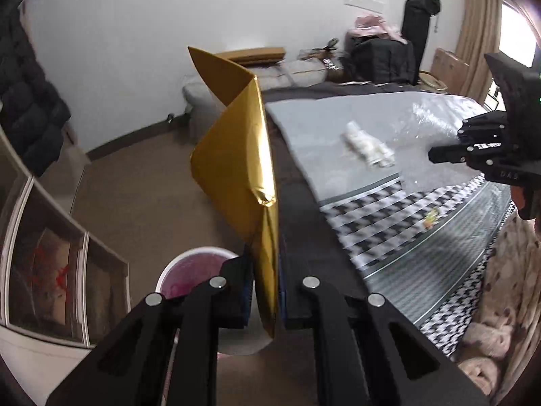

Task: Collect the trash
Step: 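Lift the bubble wrap and gold box and carry them over the bin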

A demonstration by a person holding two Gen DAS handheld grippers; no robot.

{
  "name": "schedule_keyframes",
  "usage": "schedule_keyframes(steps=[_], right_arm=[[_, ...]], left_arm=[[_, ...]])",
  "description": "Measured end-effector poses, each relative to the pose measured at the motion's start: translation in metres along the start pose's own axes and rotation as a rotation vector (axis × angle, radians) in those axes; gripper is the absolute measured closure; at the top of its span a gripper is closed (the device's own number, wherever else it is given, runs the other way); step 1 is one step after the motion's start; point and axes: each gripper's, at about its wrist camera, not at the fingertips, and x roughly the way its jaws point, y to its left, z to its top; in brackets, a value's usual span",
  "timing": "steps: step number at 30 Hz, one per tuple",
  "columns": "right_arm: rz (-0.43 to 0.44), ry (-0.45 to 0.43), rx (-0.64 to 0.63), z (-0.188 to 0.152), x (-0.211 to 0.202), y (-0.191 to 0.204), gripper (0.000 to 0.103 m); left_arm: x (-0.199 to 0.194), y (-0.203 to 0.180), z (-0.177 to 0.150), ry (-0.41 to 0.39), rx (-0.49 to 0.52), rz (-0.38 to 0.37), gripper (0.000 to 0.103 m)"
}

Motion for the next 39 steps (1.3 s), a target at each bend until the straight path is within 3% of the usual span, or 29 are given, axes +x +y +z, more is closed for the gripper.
schedule_keyframes(steps=[7, 13, 26, 33, 39], right_arm=[[0.074, 0.036, -0.09, 0.04, 0.055, 0.053, 0.096], [0.12, 0.051, -0.099, 0.064, 0.101, 0.082, 0.096], [0.199, 0.123, -0.06, 0.072, 0.195, 0.101, 0.096], [0.234, 0.167, -0.099, 0.076, 0.235, 0.109, 0.096], [0.262, 0.236, -0.162, 0.081, 0.278, 0.127, 0.096]], left_arm=[[0.027, 0.062, -0.037, 0.048, -0.08, 0.013, 0.091], [0.071, 0.098, -0.066, 0.109, -0.152, -0.023, 0.091], [0.149, 0.131, -0.101, 0.192, -0.241, -0.051, 0.09], [0.164, 0.147, -0.113, 0.223, -0.285, -0.026, 0.09], [0.149, 0.168, -0.129, 0.228, -0.327, 0.025, 0.09]])
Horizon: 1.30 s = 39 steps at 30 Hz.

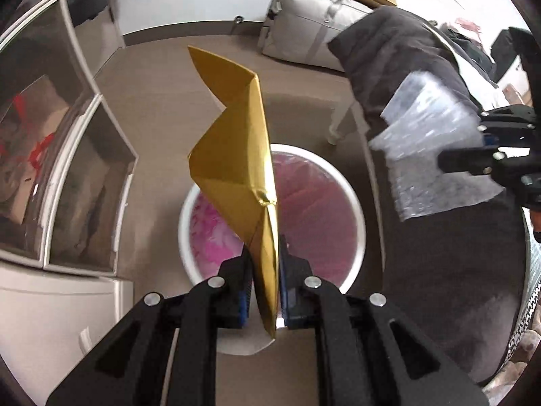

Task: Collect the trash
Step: 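Lift the bubble wrap and gold box and carry them over the bin, then open both grippers over the bin, dropping the bubble wrap and gold box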

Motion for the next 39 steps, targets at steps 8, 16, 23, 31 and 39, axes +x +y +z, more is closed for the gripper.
schedule_keyframes(steps=[8, 16, 23, 31, 39], right_arm=[[-0.003, 0.072, -0.115, 0.018, 0.063, 0.024, 0.093], [-0.088, 0.081, -0.192, 0.018, 0.089, 0.041, 0.036], [-0.16, 0.054, -0.243, 0.012, 0.061, 0.042, 0.011], [-0.212, -0.028, -0.203, 0.0, 0.002, 0.018, 0.008], [-0.247, -0.065, -0.171, -0.009, -0.035, -0.003, 0.008]], left_arm=[[-0.028, 0.034, -0.012, -0.014, -0.054, 0.066, 0.09], [-0.032, 0.035, -0.008, -0.013, -0.046, 0.071, 0.09], [-0.024, 0.019, 0.003, -0.011, 0.006, 0.04, 0.09], [0.0, -0.015, 0.018, 0.006, 0.091, 0.012, 0.09], [0.023, -0.042, 0.027, 0.037, 0.158, 0.087, 0.014]])
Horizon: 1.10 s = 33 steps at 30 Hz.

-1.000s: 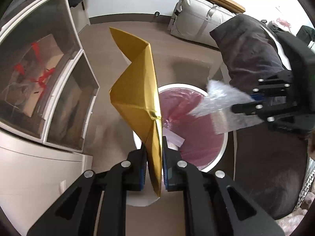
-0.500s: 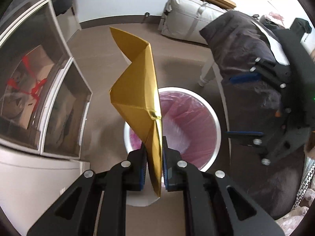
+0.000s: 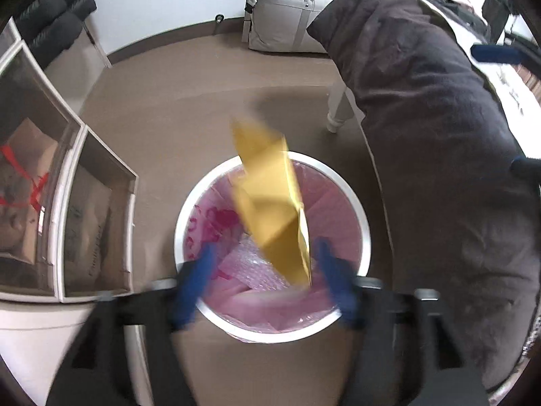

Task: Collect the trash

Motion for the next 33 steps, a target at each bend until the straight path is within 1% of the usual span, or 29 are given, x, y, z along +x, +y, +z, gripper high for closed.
schedule_keyframes(steps=[1, 4, 6, 11, 14, 18, 20, 23, 27, 31, 33], right_arm=[[-0.001, -0.006, -0.001, 0.0, -0.004, -0.001, 0.008], [-0.012, -0.012, -0.014, -0.001, -0.01, -0.002, 0.008], [-0.021, -0.02, -0.032, -0.001, -0.016, 0.001, 0.008], [-0.031, -0.033, -0.048, -0.003, -0.028, 0.004, 0.008], [-0.028, -0.038, -0.051, -0.002, -0.035, 0.008, 0.008], [-0.029, -0.038, -0.048, -0.003, -0.048, 0.016, 0.008], [-0.023, -0.044, -0.039, -0.003, -0.057, 0.02, 0.008], [-0.024, -0.063, -0.038, -0.006, -0.076, 0.028, 0.007], [-0.054, -0.096, -0.043, -0.016, -0.103, 0.036, 0.007], [-0.035, -0.126, 0.011, -0.029, -0.128, 0.034, 0.007], [-0.038, -0.14, 0.021, -0.037, -0.141, 0.032, 0.007]], left_arm=[[0.0, -0.002, 0.001, 0.003, 0.01, 0.019, 0.005], [0.004, -0.006, -0.001, 0.04, 0.053, 0.094, 0.005], [0.003, -0.005, -0.002, 0.055, 0.067, 0.111, 0.005], [-0.009, -0.004, -0.006, 0.05, 0.057, 0.121, 0.005], [-0.017, -0.003, -0.008, 0.054, 0.032, 0.109, 0.005], [-0.033, -0.008, -0.013, 0.046, 0.053, 0.134, 0.005], [-0.043, -0.011, -0.016, 0.042, 0.049, 0.129, 0.005], [-0.066, -0.015, -0.019, 0.01, 0.032, 0.104, 0.005], [-0.1, -0.029, -0.023, -0.057, 0.05, 0.125, 0.005], [-0.125, -0.046, -0.024, -0.107, 0.087, 0.155, 0.005], [-0.137, -0.055, -0.023, -0.125, 0.096, 0.145, 0.005]])
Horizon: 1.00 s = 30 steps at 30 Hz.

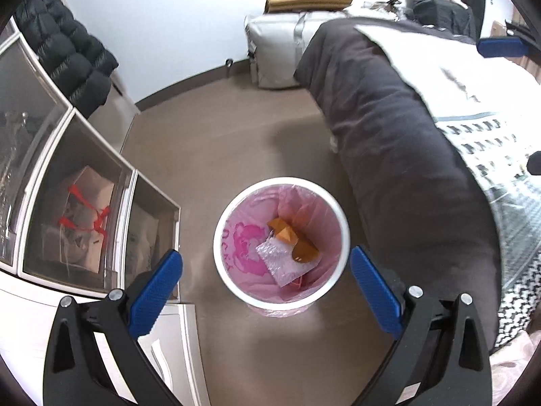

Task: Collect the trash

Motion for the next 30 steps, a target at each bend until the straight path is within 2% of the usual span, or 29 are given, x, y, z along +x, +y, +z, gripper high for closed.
schedule_keyframes(steps=[4, 8, 15, 19, 25, 30], right_arm=[[-0.032, -0.012, 0.004, -0.016, -0.029, -0.008, 0.007], [-0.066, -0.011, 0.017, -0.038, -0.059, -0.022, 0.007], [-0.148, 0.0, 0.106, -0.08, -0.103, -0.065, 0.007], [-0.171, 0.006, 0.202, -0.109, -0.118, -0.093, 0.007], [-0.196, 0.025, 0.269, -0.151, -0.132, -0.118, 0.007], [-0.148, 0.098, 0.34, -0.192, -0.131, -0.135, 0.008]], left_arm=[[-0.02, -0.014, 0.009, -0.031, 0.025, 0.005, 0.005], [-0.042, -0.033, 0.019, -0.093, 0.027, -0.019, 0.005], [-0.062, -0.088, 0.047, -0.147, 0.107, -0.057, 0.005], [-0.066, -0.125, 0.063, -0.171, 0.167, -0.086, 0.005], [-0.057, -0.181, 0.081, -0.157, 0.239, -0.149, 0.005], [-0.047, -0.226, 0.088, -0.153, 0.295, -0.187, 0.005]])
